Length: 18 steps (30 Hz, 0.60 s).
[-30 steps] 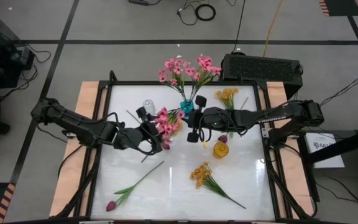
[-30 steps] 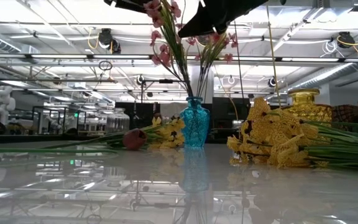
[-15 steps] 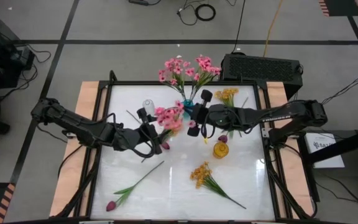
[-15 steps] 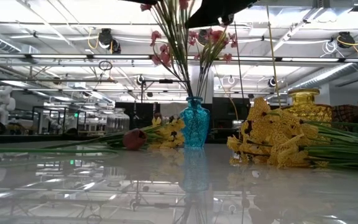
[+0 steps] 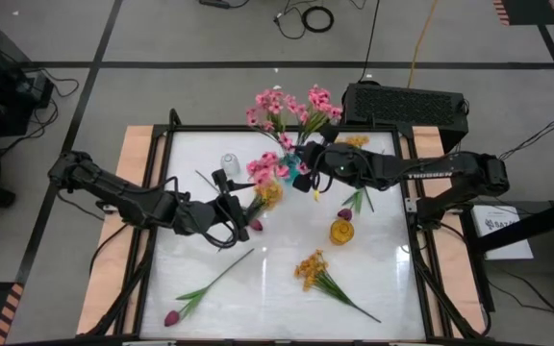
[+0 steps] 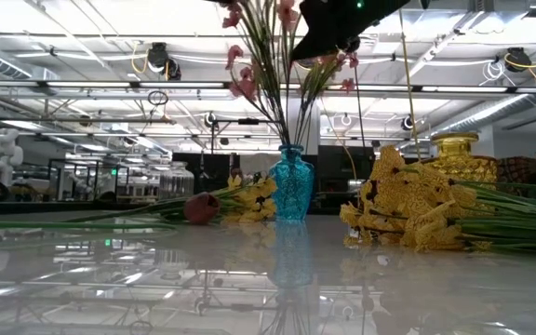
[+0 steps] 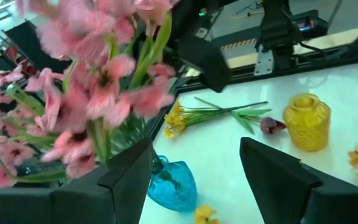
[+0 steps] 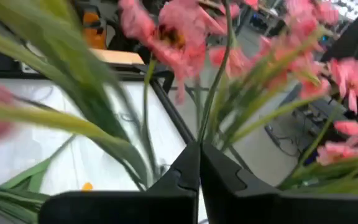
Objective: Sort flowers into vase by color
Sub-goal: Put the pink flowers into the blue vase
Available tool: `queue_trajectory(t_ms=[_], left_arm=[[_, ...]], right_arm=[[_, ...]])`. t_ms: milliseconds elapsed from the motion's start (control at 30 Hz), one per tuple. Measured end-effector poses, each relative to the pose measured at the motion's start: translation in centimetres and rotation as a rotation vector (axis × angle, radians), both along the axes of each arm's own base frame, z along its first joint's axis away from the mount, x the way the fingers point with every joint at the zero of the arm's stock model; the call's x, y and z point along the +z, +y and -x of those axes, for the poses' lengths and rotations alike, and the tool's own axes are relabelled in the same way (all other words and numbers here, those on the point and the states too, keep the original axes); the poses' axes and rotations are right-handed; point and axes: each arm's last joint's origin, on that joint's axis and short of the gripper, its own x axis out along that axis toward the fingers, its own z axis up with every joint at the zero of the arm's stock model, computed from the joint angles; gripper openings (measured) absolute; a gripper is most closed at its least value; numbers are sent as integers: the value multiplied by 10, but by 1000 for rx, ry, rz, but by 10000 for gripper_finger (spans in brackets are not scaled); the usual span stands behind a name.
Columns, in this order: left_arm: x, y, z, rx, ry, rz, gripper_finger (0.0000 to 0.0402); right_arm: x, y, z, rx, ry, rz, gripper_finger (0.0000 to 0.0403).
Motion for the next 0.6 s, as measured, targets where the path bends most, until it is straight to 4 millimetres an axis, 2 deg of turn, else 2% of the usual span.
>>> queue_trajectory(t_ms=[400, 500, 600], left_arm=[[-3, -8, 4, -31, 35, -13, 250], [-3, -4, 3, -18, 39, -15, 250], [-3, 6, 0, 20, 42, -19, 250]], right_arm=[[-9, -8, 4, -50, 50, -75, 0], [-9, -8, 4, -51, 42, -79, 5], [-9, -8, 4, -53, 41, -82, 32]])
